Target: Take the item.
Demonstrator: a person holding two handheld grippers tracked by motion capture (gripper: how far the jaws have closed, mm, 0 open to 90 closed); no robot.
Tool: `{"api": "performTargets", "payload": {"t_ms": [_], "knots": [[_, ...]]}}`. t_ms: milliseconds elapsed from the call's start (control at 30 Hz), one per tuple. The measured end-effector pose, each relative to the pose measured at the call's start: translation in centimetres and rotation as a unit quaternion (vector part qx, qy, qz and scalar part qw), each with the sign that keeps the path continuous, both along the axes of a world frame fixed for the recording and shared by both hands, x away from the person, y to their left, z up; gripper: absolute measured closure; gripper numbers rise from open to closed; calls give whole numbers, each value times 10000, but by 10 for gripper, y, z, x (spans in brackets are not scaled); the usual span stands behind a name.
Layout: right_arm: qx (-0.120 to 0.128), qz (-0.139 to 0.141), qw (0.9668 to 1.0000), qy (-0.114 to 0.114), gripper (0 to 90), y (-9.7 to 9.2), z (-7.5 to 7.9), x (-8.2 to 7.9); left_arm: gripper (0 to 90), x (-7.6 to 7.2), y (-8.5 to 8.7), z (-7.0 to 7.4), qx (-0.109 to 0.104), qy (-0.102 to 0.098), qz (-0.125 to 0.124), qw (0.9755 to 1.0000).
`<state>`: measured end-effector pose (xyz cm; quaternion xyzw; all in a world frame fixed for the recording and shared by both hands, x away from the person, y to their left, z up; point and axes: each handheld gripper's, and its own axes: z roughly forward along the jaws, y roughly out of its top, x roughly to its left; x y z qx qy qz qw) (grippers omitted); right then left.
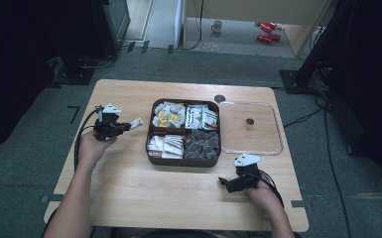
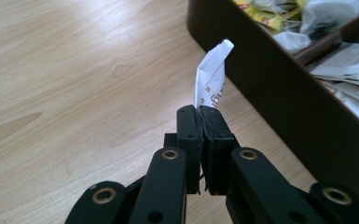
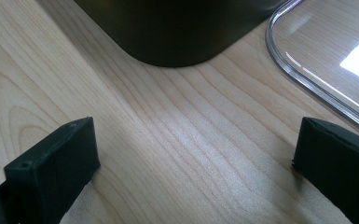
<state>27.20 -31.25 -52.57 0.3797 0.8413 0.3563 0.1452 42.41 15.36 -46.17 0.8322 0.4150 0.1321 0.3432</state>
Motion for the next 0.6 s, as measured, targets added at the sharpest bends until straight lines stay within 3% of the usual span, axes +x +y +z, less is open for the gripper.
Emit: {"api": "performTargets", "payload": {"t_ms": [267,600], "knots": [[6,-81,10000,6,0,1,0,-2,879,11,-5,-14,269,125,74,9995],[3,-86,10000,3,0,1,0,-4,862,17,-11,-28,213,346,9,9992]]}}
